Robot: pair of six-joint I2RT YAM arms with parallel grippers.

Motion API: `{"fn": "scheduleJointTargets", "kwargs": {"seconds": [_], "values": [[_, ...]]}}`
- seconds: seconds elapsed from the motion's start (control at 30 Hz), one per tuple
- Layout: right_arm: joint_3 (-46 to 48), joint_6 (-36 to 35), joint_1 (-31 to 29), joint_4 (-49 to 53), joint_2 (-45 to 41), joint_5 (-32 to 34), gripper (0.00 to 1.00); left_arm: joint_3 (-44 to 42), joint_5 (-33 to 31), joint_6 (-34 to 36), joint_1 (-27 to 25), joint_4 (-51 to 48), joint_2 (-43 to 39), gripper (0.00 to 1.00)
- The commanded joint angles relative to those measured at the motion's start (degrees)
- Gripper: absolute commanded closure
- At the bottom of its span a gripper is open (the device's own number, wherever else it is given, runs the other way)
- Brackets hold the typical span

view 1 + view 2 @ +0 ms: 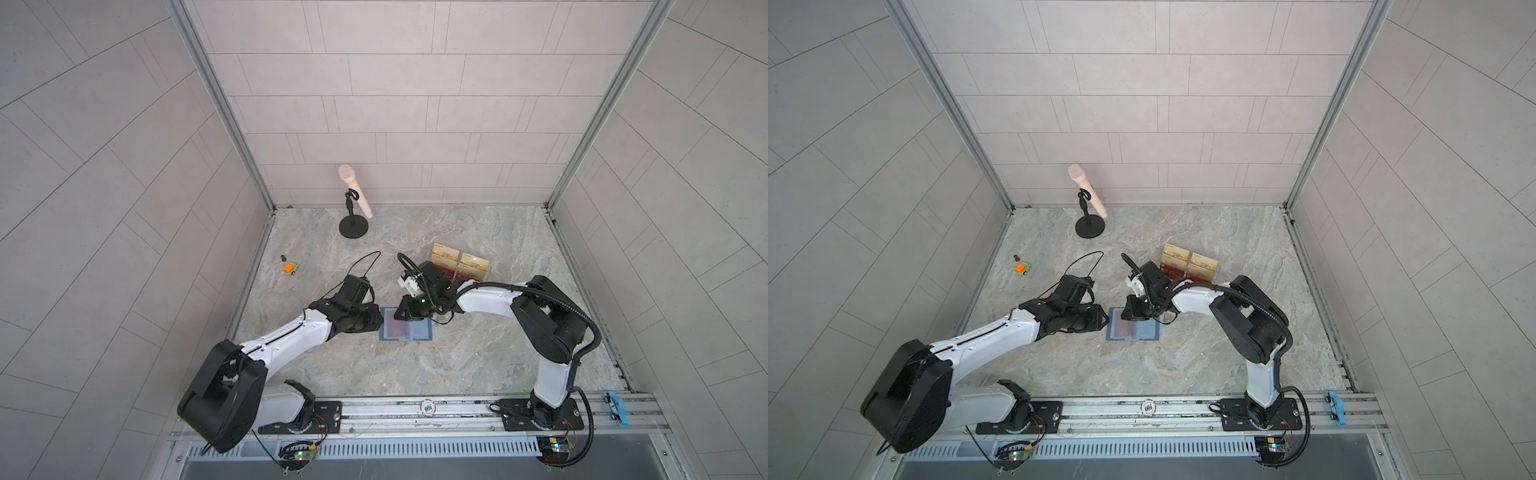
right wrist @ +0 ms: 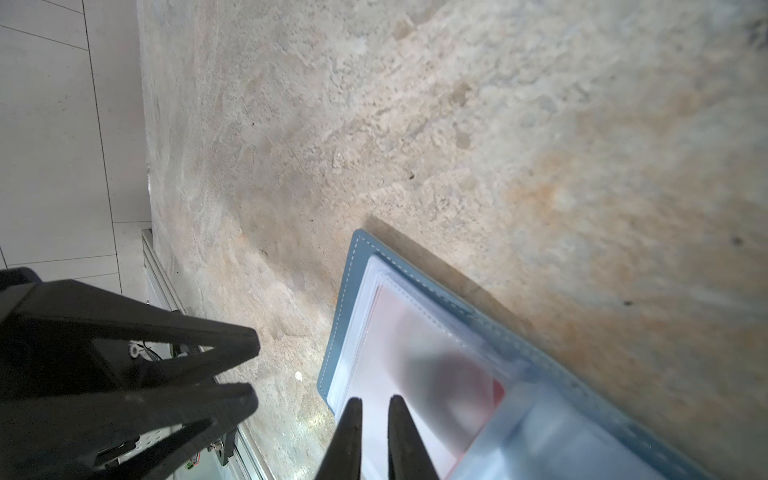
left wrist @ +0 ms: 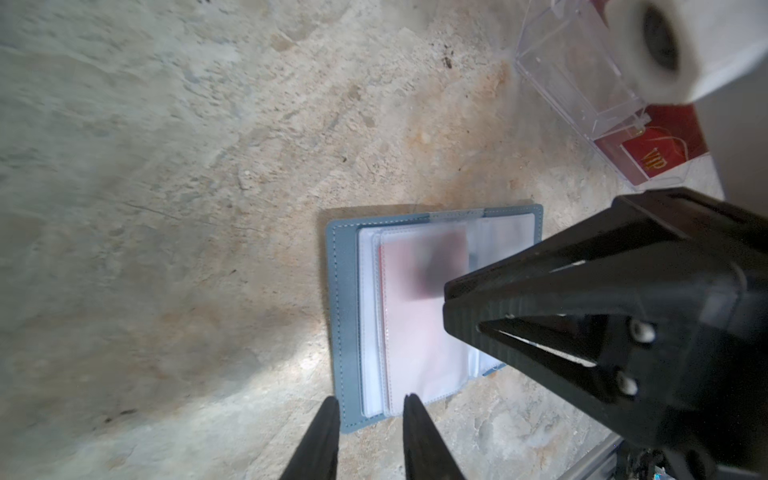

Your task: Put the credit cards into the card holder

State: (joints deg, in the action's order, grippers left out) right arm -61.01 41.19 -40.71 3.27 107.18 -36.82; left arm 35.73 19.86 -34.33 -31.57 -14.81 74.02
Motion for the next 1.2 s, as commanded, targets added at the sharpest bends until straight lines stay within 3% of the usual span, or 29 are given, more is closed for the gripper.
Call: {"fn": "scheduleJointTargets", "kwargs": {"seconds": [0.0,0.2,0.4,0.63,0.83,1.17], "values": [[-0.5,-0.8,1.2,2.0,-3.7,1.1,0.83,1.8,3.9,-1.4,-2.3,4.4,2.1,0.69],[-3.4,-10.0,5.1,15.4,-7.8,3.0,0.78,5.1,4.4,-2.2,-4.6,5.7,9.2,0.7],[-11.4,-25.5,10.4,36.7,-10.8,10.6,0.58,6.8,1.4,-0.9,-4.5,3.3,11.6,0.69],[-21.5,-43.0,16.6,56.2,-10.3,18.3,0.54,10.2,1.5,1.6,-4.5,1.2,10.9,0.68],[-24.4,-48.8,17.1,59.3,-7.7,27.8,0.54,12.1,1.6,4.4,-4.4,-1.4,9.2,0.67],[-21.7,-53.0,15.9,52.9,-3.6,31.3,0.56,9.2,4.5,3.9,-1.2,0.7,6.9,0.67]]}}
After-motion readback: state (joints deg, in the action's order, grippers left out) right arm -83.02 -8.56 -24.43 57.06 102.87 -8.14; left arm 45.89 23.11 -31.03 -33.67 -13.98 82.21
